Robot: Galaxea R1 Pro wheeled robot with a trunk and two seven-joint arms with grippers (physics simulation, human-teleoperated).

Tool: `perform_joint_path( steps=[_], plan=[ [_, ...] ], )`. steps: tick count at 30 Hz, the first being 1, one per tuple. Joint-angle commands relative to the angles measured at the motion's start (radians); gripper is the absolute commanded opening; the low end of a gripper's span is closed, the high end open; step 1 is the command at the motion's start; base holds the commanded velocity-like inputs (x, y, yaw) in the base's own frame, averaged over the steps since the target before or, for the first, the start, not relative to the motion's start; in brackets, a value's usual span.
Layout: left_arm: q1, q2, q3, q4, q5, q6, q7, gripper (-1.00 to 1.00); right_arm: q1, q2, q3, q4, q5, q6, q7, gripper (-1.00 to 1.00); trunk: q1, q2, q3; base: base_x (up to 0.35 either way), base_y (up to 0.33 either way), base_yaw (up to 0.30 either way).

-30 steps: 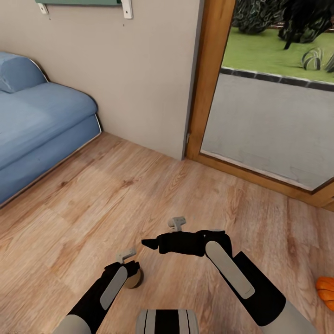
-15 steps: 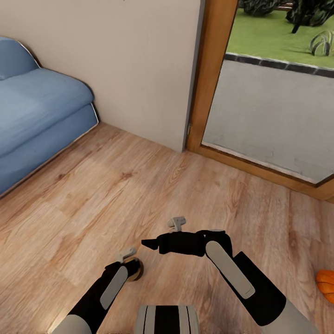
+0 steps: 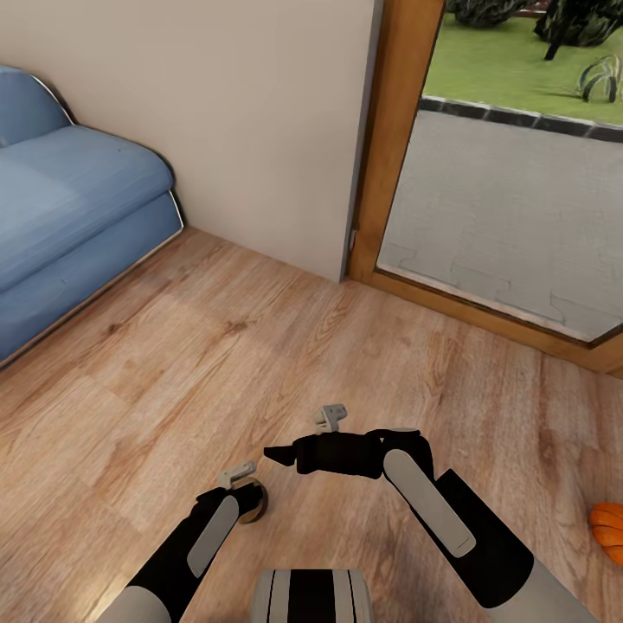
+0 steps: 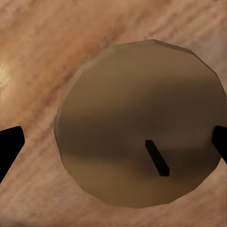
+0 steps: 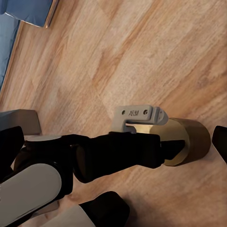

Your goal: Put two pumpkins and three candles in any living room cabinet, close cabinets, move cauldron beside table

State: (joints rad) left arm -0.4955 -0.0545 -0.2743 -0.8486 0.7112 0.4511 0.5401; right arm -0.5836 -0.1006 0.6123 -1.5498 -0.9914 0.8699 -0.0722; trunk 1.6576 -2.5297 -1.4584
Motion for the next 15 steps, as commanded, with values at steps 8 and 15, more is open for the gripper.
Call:
perform_joint_path(
  steps=[8, 15],
  plan=[
    [0.000, 0.002, -0.004, 0.012, 0.009, 0.004, 0.007, 1.00, -0.001, -0.001, 0.001, -0.001, -0.007, 0.001, -0.008, 1.00, 0.000, 0.000, -0.001, 0.000, 0.000, 0.000],
    [0.000, 0.006, -0.008, 0.004, 0.011, 0.006, 0.004, 1.00, -0.001, -0.001, 0.001, -0.001, -0.008, 0.001, -0.008, 1.00, 0.000, 0.000, -0.001, 0.000, 0.000, 0.000]
  ],
)
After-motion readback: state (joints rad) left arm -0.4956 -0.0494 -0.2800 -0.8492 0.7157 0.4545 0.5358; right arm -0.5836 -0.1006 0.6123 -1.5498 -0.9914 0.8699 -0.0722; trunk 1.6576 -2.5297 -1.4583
